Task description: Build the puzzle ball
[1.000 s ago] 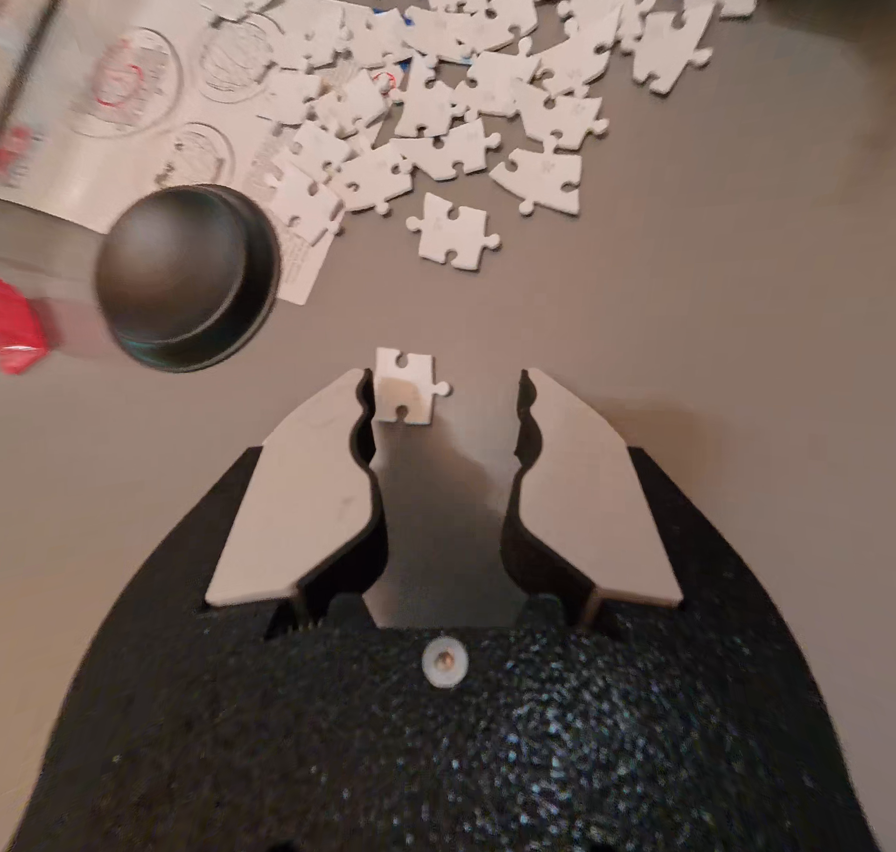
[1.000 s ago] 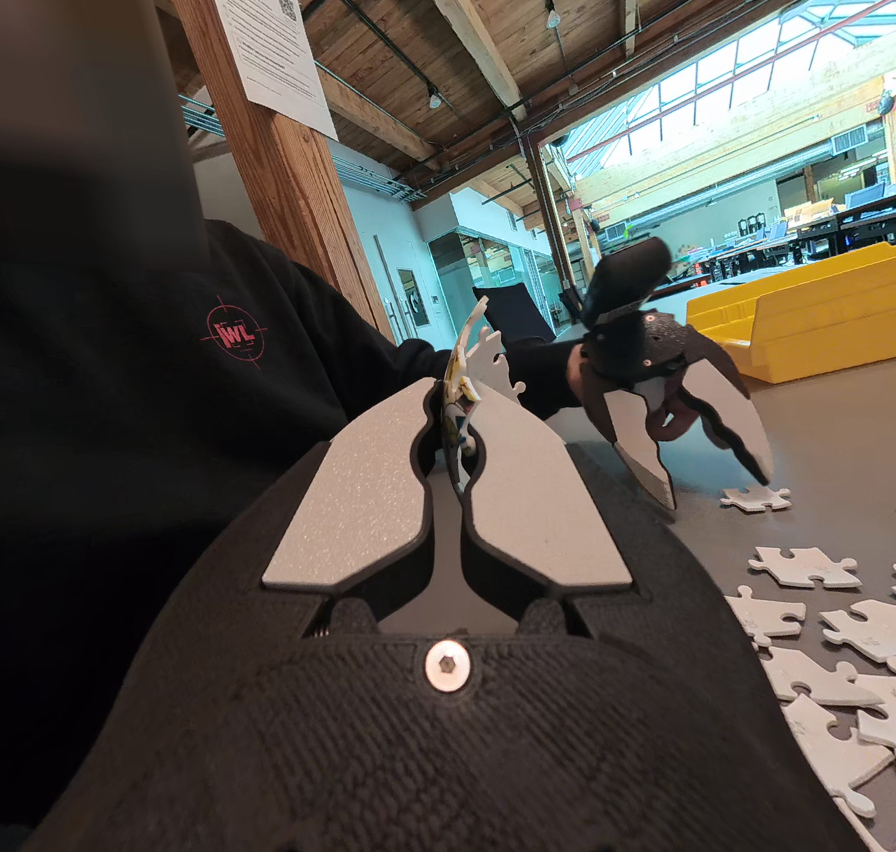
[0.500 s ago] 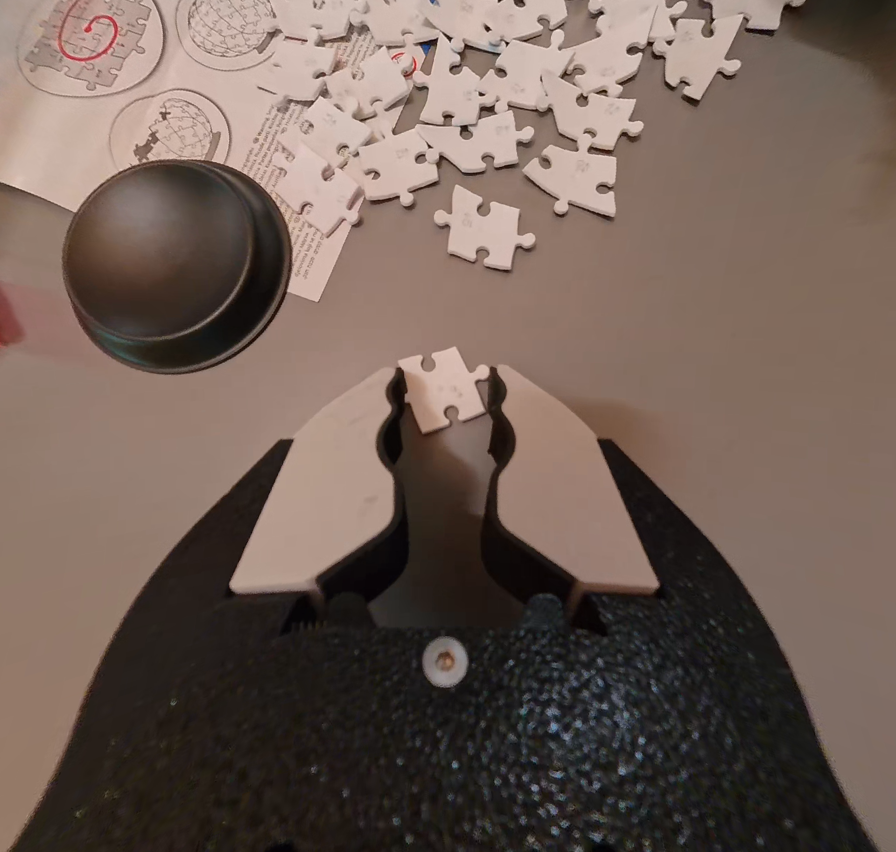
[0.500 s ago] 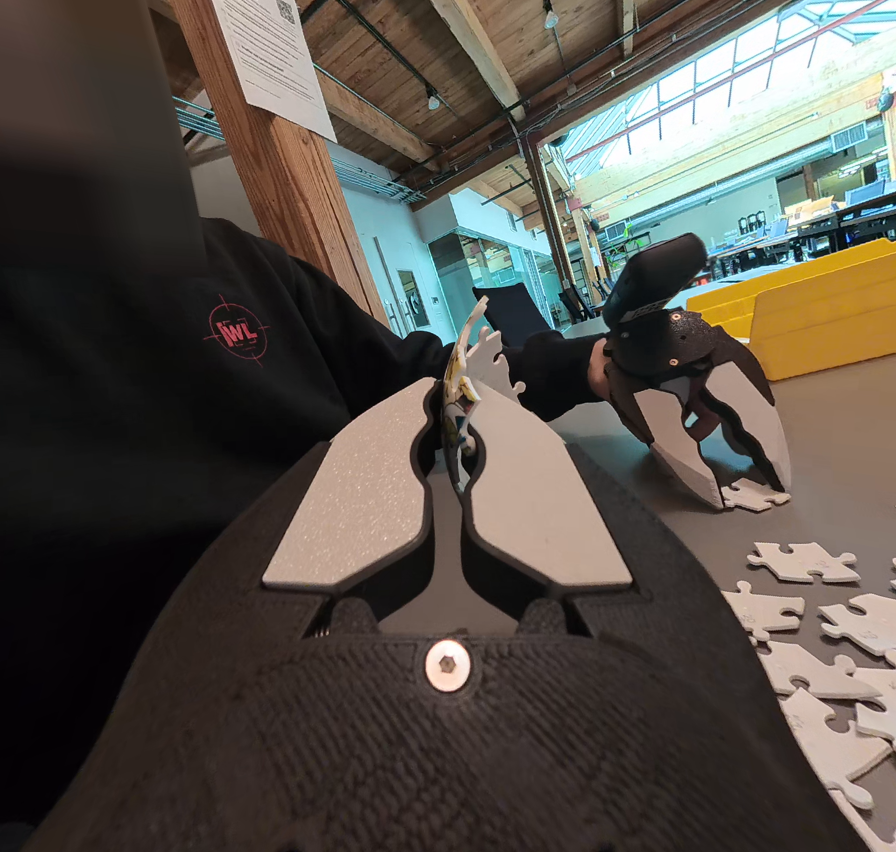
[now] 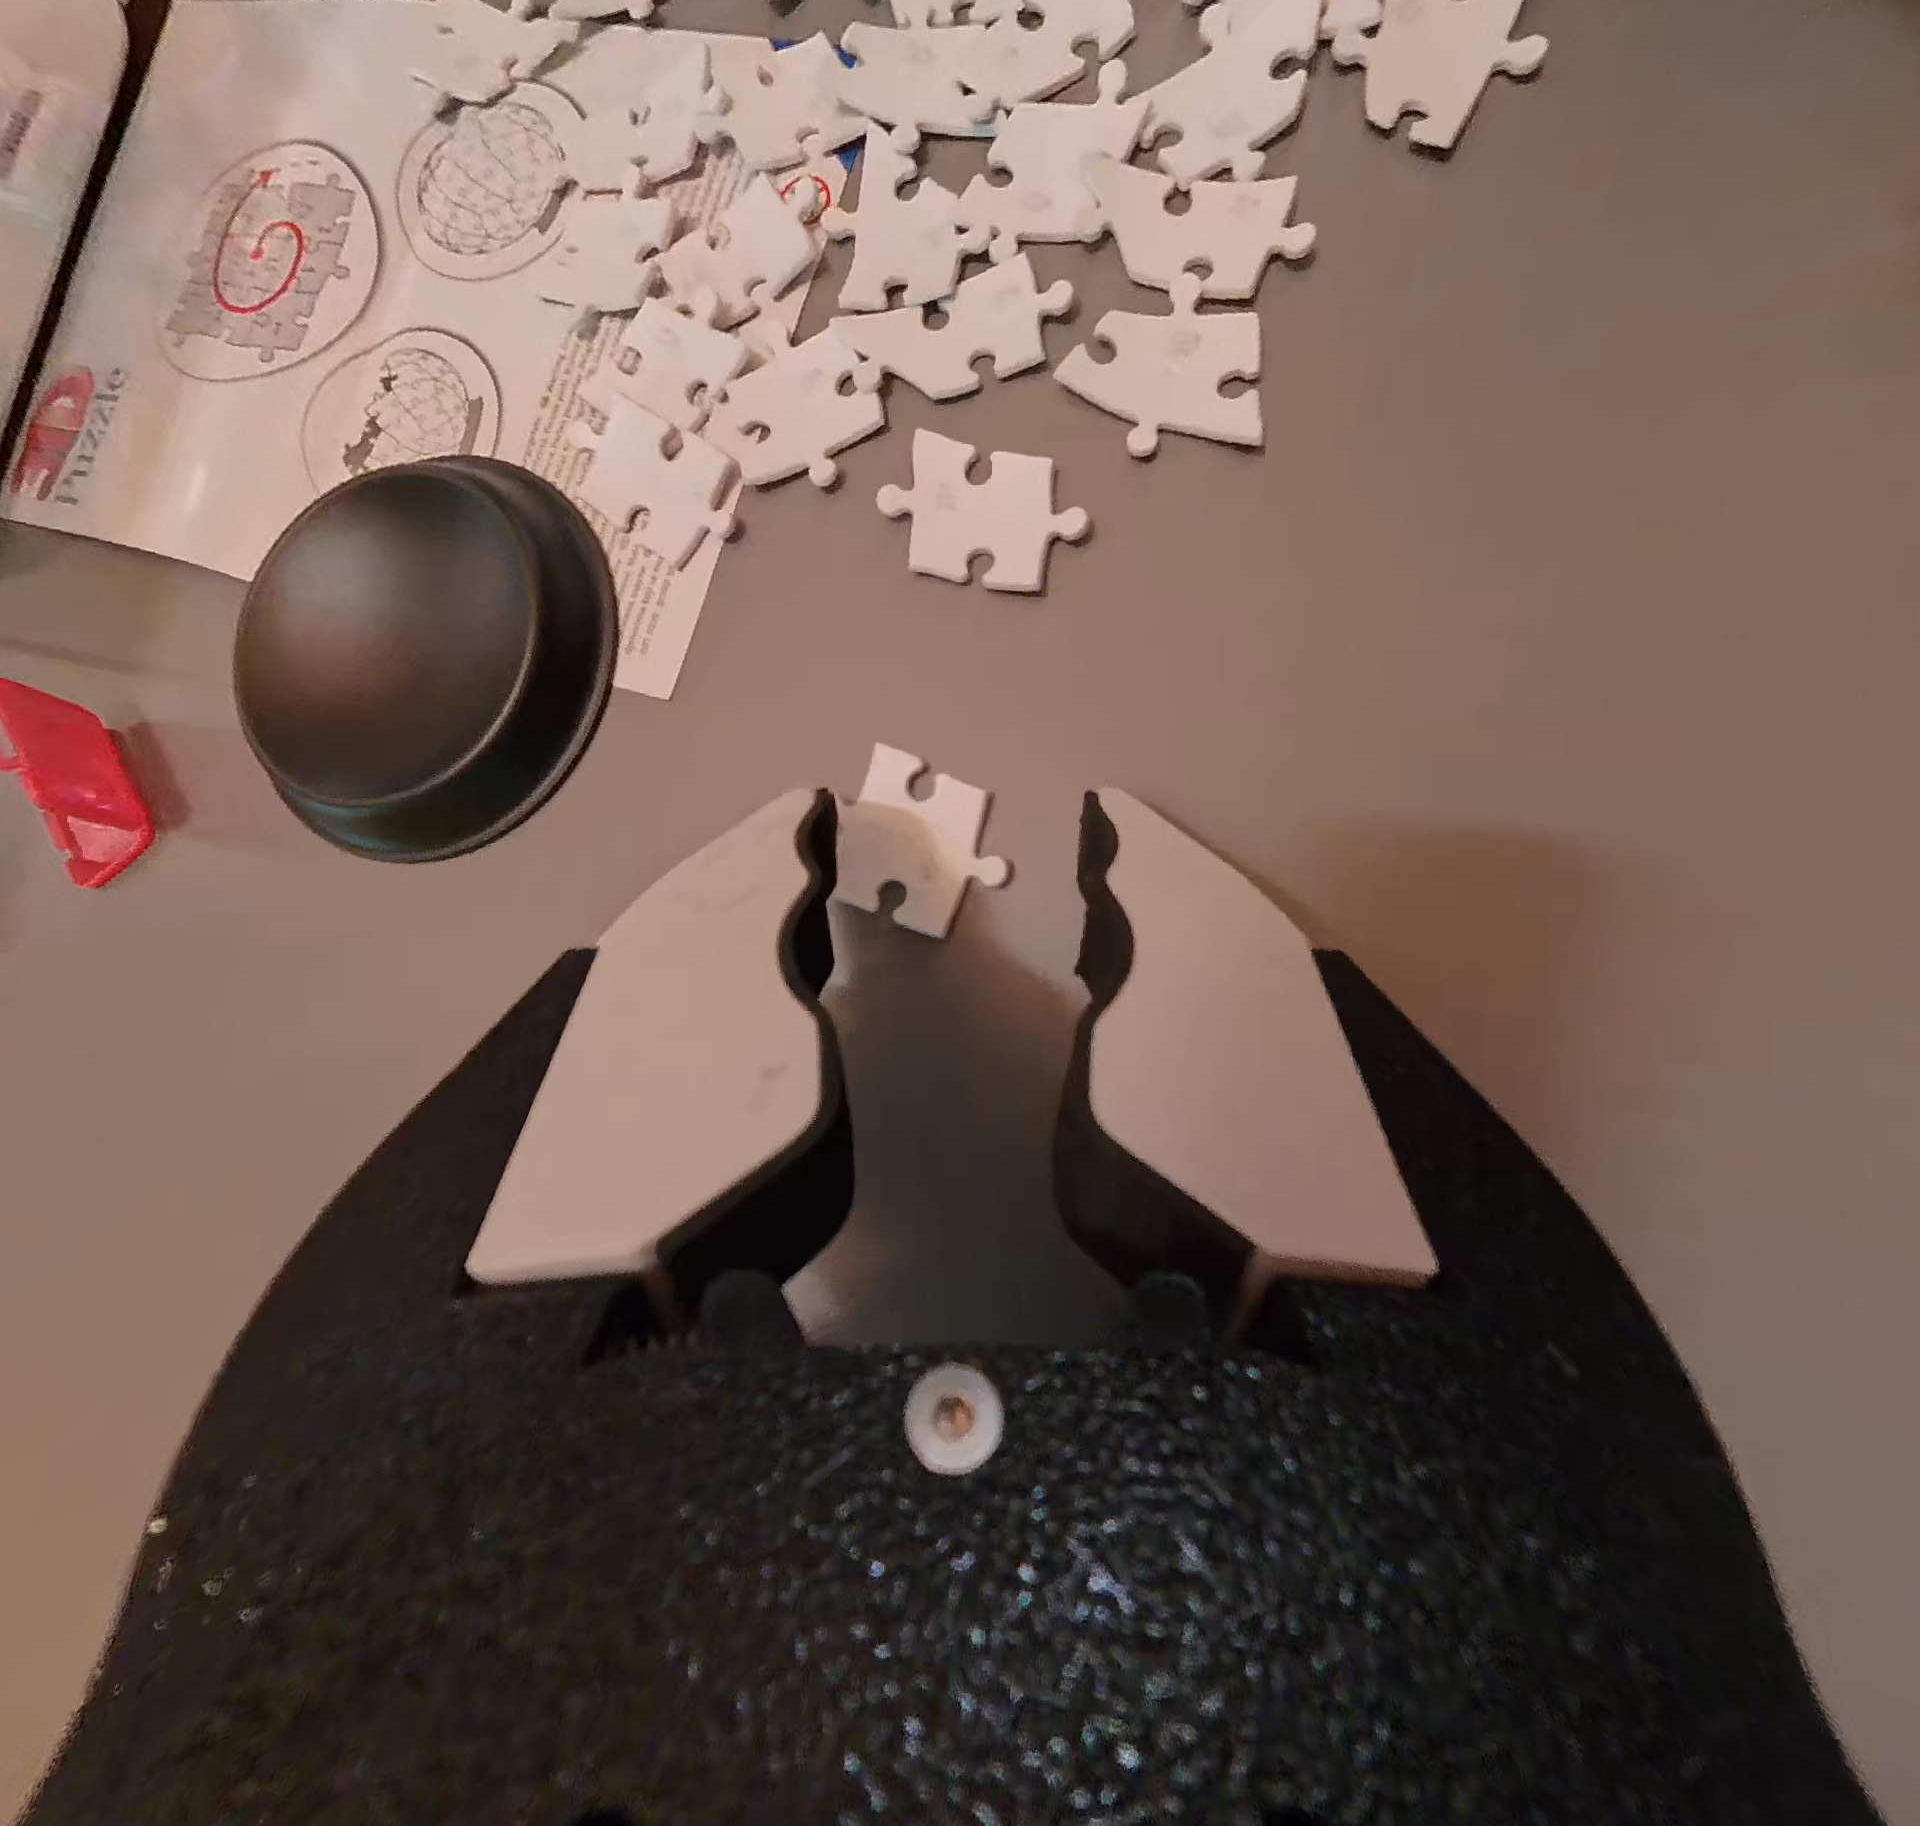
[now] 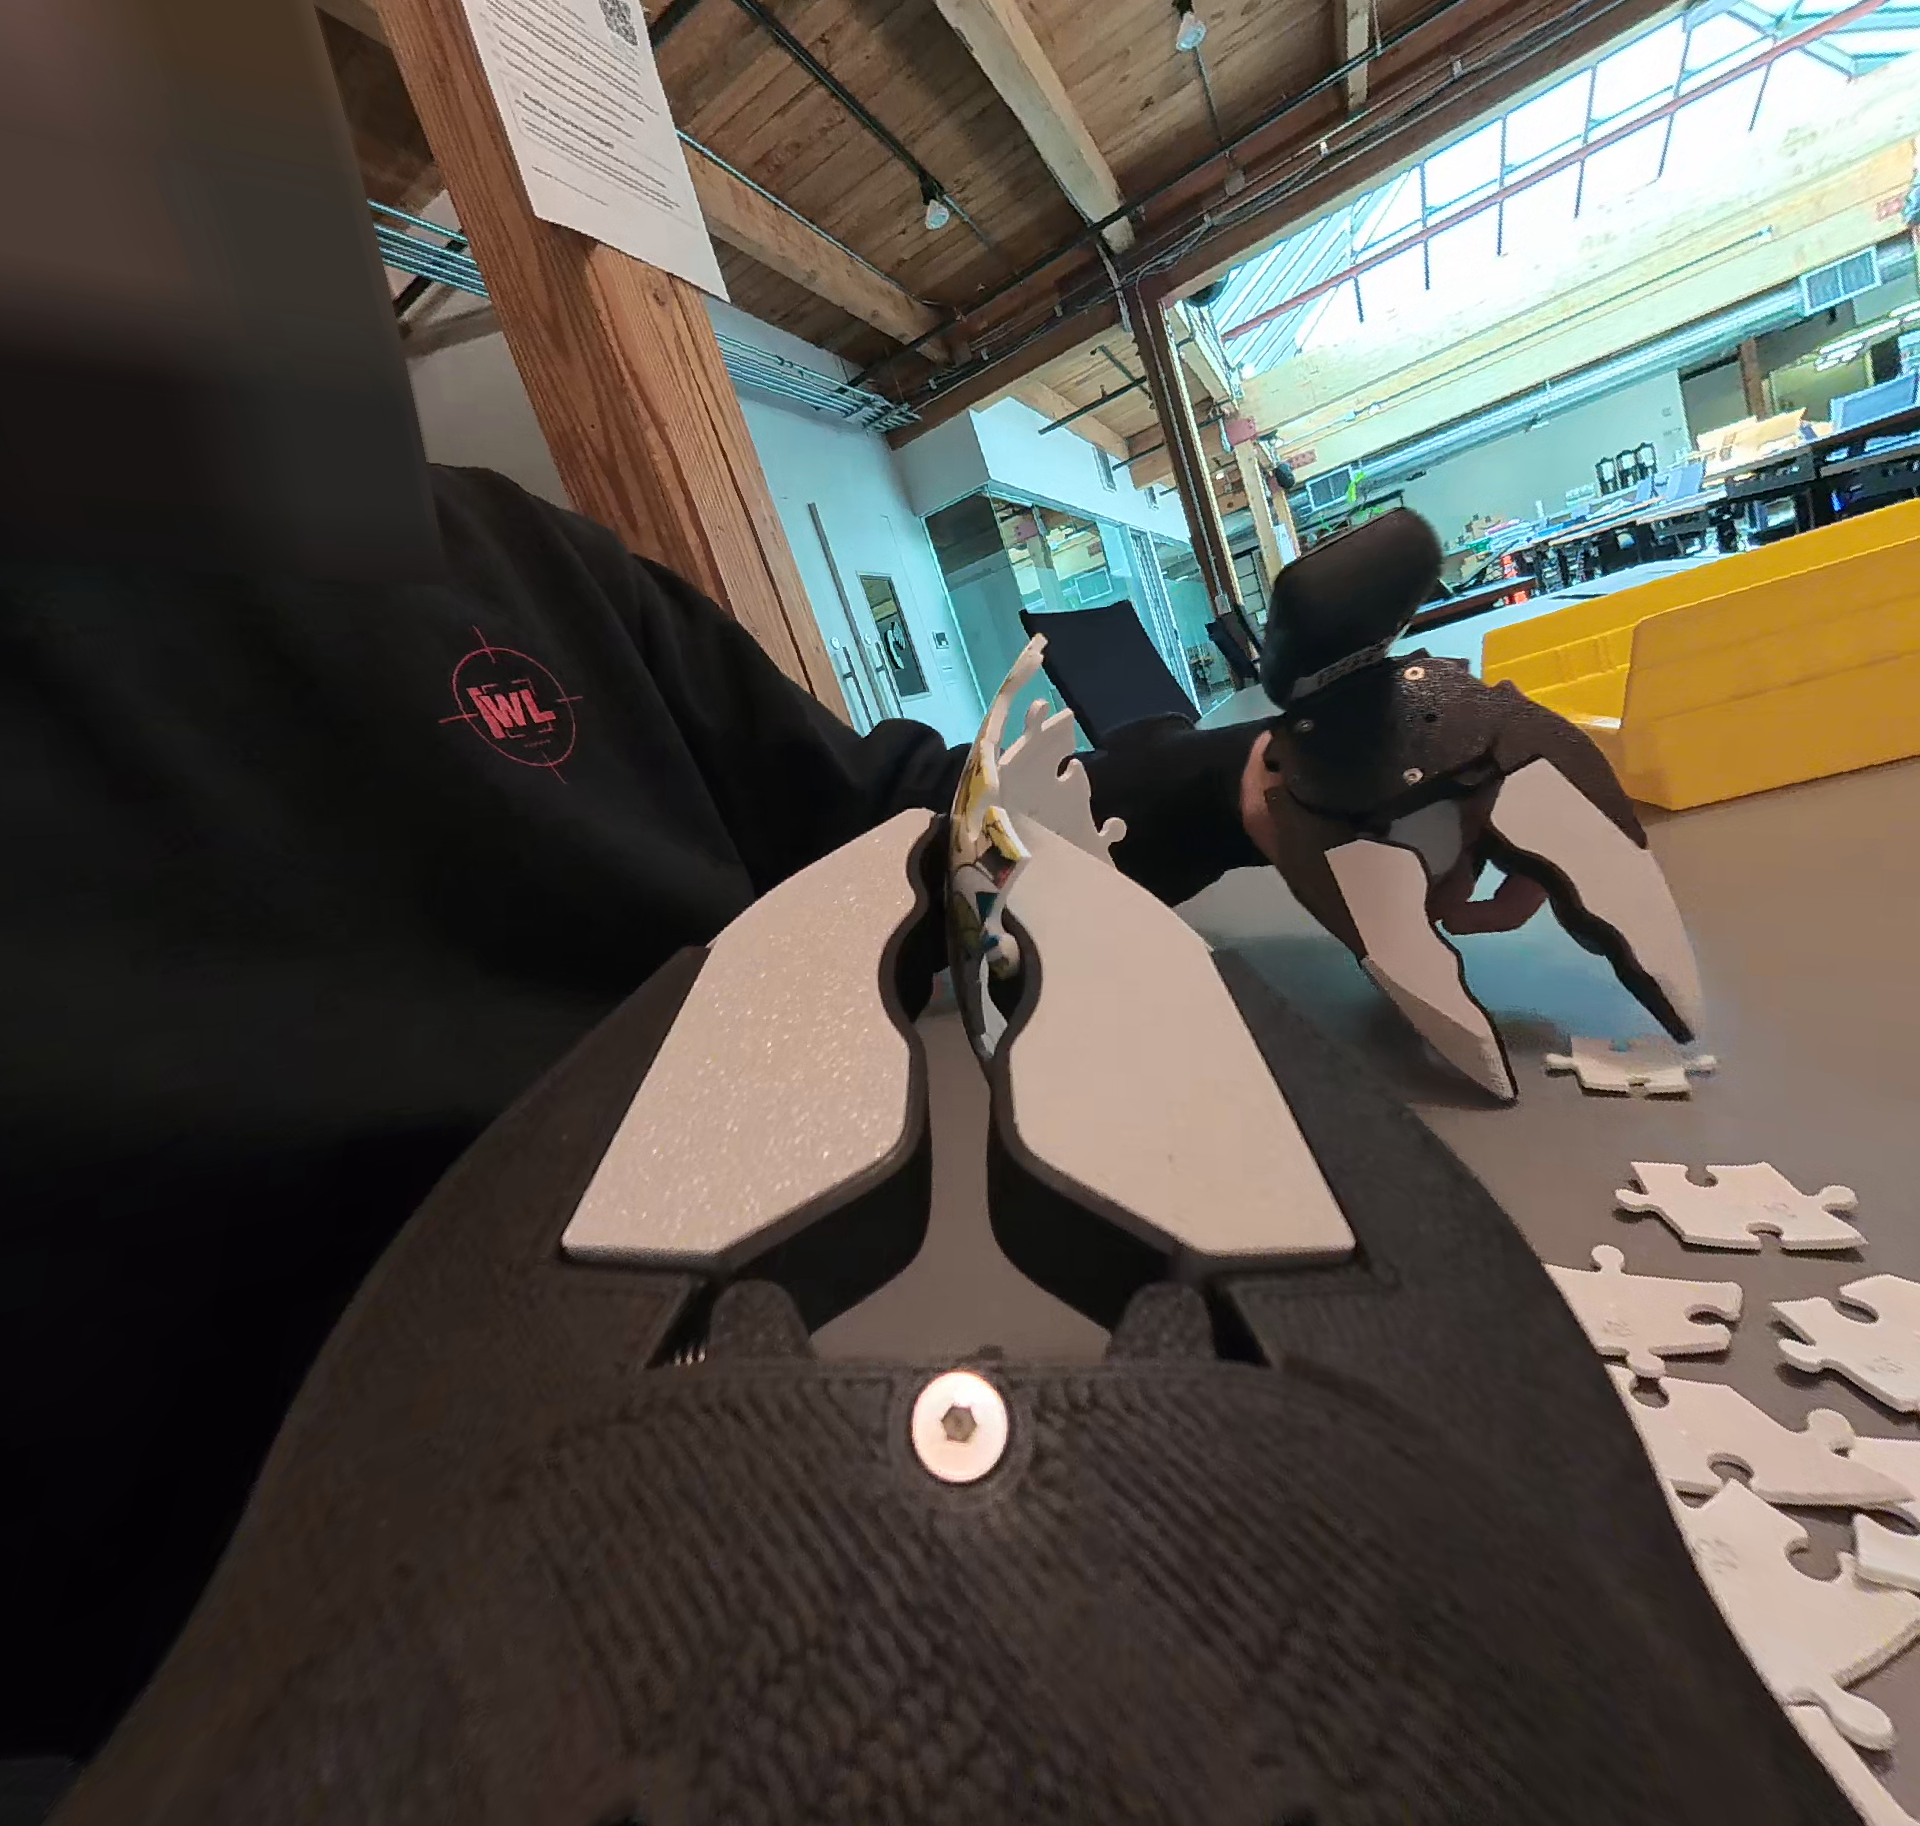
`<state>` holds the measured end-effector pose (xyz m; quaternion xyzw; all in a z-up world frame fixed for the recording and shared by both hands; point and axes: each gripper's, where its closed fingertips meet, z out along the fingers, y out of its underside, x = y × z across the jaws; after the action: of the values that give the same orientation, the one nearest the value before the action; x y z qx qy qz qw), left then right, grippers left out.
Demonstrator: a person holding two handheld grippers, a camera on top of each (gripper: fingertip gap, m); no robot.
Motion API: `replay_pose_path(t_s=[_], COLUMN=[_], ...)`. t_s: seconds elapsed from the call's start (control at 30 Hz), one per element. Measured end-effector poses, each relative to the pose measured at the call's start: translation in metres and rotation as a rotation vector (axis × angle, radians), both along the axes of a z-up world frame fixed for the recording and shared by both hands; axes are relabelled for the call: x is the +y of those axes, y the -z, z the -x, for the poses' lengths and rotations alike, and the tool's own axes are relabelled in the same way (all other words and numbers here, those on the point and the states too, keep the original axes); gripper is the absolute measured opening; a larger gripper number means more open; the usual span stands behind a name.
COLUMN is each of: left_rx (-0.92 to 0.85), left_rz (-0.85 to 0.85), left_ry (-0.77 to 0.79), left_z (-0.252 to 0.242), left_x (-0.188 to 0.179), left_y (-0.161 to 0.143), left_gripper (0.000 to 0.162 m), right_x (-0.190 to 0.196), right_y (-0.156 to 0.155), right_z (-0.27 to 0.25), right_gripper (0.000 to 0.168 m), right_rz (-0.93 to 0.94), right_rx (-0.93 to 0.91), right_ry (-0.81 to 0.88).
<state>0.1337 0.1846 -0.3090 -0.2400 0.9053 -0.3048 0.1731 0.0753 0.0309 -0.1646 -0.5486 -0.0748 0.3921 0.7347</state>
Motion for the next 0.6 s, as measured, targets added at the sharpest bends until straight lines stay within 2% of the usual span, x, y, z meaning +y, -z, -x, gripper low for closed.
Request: replay_pose_path(t_s=[0.27, 0.33, 0.43, 0.6], left_rx=[0.218, 0.221, 0.231, 0.116], left_rz=[0.172, 0.194, 0.22, 0.13], left_ry=[0.001, 0.011, 0.057, 0.123], left_z=[-0.001, -0.0036, -0.0013, -0.0022], left_x=[-0.0002, 0.002, 0.0025, 0.0046], left_y=[0.0005, 0.0008, 0.0004, 0.003], left_gripper=[0.032, 0.025, 0.027, 0.02], right_x=[-0.0003, -0.0004, -0.0013, -0.0018], right_y=[0.0, 0.0001, -0.0006, -0.001], right_z=[0.0002, 0.0006, 0.0006, 0.0001], right_gripper=[0.005, 0.005, 0.005, 0.005], right_rz=[0.002, 0.002, -0.001, -0.002], right_rx=[-0.003, -0.004, -0.007, -0.004], right_ry=[-0.001, -0.002, -0.001, -0.002])
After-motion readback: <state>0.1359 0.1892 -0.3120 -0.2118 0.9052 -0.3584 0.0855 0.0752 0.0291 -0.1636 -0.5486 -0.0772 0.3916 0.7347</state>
